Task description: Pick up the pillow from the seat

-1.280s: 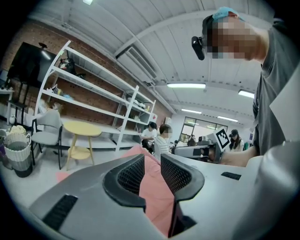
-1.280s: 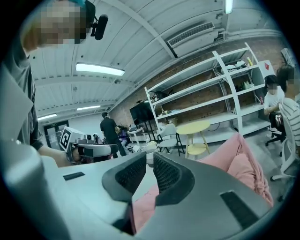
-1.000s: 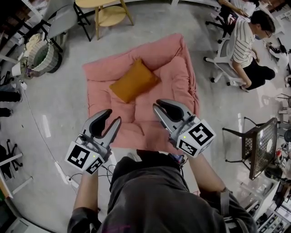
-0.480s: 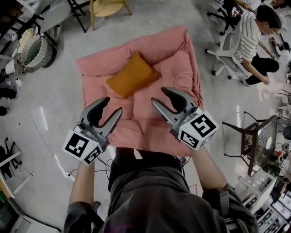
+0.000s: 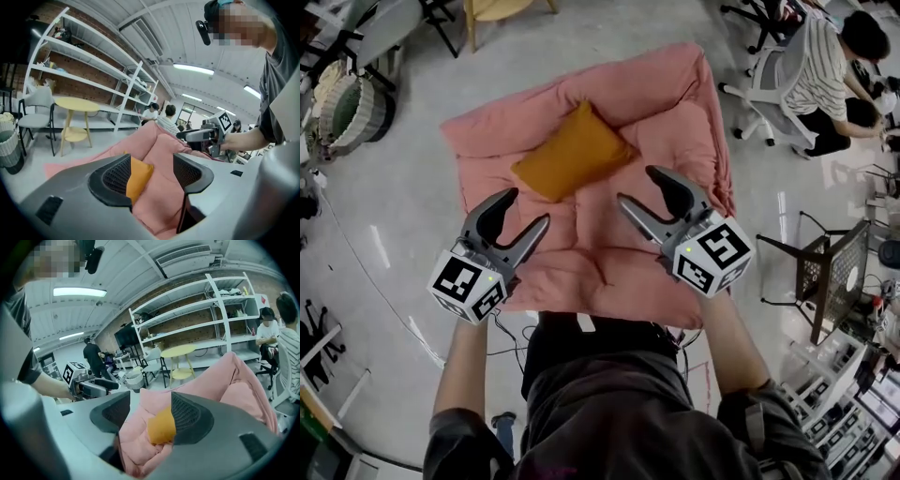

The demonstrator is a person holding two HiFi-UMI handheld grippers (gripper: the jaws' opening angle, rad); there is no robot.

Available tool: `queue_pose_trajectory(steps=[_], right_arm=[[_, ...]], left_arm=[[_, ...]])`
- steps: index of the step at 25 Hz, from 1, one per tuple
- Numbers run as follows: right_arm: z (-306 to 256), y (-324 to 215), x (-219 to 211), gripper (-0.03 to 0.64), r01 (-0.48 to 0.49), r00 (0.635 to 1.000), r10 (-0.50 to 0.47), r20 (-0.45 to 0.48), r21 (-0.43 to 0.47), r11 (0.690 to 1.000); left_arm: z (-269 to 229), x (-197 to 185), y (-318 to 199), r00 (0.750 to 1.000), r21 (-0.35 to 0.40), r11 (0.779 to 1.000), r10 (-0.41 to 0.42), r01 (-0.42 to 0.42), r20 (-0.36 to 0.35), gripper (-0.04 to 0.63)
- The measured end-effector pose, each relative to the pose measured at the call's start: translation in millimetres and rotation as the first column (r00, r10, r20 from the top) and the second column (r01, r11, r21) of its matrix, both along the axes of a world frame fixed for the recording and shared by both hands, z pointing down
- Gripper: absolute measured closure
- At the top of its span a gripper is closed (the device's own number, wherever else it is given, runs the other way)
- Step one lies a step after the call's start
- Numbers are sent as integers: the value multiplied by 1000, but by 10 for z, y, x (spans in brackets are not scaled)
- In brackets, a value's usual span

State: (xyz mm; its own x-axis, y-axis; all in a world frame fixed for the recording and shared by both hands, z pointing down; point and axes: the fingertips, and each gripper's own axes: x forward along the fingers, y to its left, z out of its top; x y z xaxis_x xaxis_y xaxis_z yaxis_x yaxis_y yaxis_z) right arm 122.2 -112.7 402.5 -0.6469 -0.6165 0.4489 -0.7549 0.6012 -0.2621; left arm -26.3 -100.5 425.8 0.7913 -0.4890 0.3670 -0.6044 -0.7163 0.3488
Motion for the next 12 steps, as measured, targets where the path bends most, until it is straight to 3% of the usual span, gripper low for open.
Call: queue_pose_trajectory(steps=[12], right_arm=[[798, -445, -181, 342, -48, 992, 36, -124, -92, 995]], left_arm=[[969, -328, -505, 991, -80, 990, 124, -119, 59, 257]])
